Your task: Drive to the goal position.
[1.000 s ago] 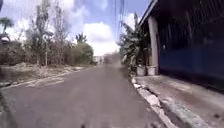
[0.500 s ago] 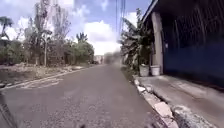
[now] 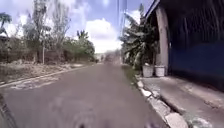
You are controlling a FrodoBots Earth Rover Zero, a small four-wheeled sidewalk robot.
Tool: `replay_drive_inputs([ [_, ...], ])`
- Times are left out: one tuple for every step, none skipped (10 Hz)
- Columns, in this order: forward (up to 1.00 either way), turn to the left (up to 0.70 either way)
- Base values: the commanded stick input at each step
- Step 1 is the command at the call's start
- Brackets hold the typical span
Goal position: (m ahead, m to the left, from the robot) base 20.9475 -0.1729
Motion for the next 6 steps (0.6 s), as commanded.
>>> replay_drive_inputs([
  [0.7,0.0],
  [0.7,0.0],
  [0.7,0.0],
  [0.7,0.0],
  [0.7,0.0],
  [0.7,0.0],
])
